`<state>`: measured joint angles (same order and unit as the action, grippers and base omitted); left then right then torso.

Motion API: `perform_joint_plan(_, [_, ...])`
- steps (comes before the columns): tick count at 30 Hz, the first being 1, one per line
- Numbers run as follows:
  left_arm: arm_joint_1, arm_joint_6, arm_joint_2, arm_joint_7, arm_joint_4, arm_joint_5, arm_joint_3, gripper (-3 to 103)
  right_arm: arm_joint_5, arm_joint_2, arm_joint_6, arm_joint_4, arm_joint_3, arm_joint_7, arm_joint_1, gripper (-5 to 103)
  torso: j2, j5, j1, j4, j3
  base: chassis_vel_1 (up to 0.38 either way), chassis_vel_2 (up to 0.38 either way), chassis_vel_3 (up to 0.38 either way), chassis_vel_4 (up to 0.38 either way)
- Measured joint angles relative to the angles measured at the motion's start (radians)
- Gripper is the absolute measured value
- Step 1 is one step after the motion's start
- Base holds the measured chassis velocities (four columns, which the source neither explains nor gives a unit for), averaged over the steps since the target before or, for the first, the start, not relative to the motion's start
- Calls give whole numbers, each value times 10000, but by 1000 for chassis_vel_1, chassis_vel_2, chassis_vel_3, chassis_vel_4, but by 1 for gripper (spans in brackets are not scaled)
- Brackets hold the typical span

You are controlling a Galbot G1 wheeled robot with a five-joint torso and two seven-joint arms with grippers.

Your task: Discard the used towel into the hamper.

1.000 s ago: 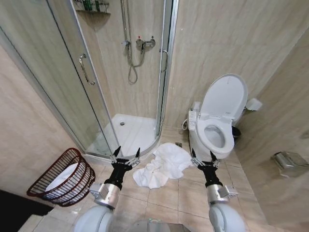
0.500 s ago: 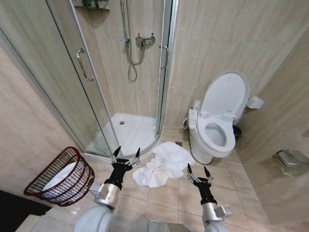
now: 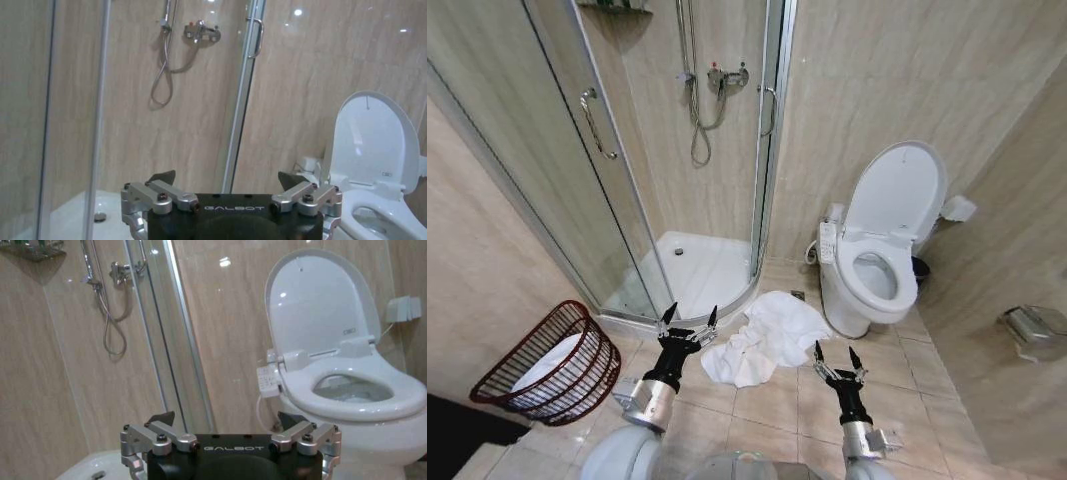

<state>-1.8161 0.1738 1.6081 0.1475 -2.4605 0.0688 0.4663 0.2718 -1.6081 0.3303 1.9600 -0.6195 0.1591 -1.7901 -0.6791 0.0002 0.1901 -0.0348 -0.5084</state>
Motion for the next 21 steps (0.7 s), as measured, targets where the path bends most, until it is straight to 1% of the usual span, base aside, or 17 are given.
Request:
perform_joint_plan(5, [1, 0, 0, 0, 0, 0, 0, 100, 7, -5, -90, 342, -134, -170, -171, 100, 160, -3, -69, 0, 94, 0, 0, 0, 0])
perform_joint_plan(7, [0, 0, 0, 0, 0, 0, 1, 100, 85, 20, -167, 279, -362, -412, -207, 100, 278, 0, -122, -1, 157, 0, 0, 0, 0])
perform_joint_plan(9, [0, 0, 0, 0, 0, 0, 0, 100, 385, 118, -317, 219, -539, -579, -270, 100, 379, -2, -166, 1, 215, 0, 0, 0, 0])
perform_joint_plan(10, [0, 0, 0, 0, 0, 0, 0, 100, 385, 118, -317, 219, -539, -579, -270, 100, 379, -2, -166, 1, 215, 0, 0, 0, 0])
perform_joint_plan(12, [0, 0, 0, 0, 0, 0, 0, 100, 951, 165, -611, 217, -543, -946, -184, 100, 500, -2, -216, 2, 285, 0, 0, 0, 0])
perform_joint_plan(13, [0, 0, 0, 0, 0, 0, 0, 100, 1059, 137, -683, 208, -499, -1057, -86, 100, 550, -1, -237, -1, 315, 0, 0, 0, 0])
perform_joint_plan(18, [0, 0, 0, 0, 0, 0, 0, 100, 854, 10, -747, 256, -281, -1100, -12, 100, 733, -2, -310, -1, 423, 0, 0, 0, 0])
perform_joint_plan(19, [0, 0, 0, 0, 0, 0, 0, 100, 778, 6, -674, 266, -249, -880, -18, 100, 784, -2, -330, 0, 454, 0, 0, 0, 0])
perform_joint_plan(20, [0, 0, 0, 0, 0, 0, 0, 100, 778, 6, -674, 266, -249, -880, -18, 100, 784, -2, -330, 0, 454, 0, 0, 0, 0])
perform_joint_plan(21, [0, 1, 0, 0, 0, 0, 0, 100, 704, 4, -508, 264, -217, -644, -11, 100, 849, -2, -359, 0, 490, 0, 0, 0, 0])
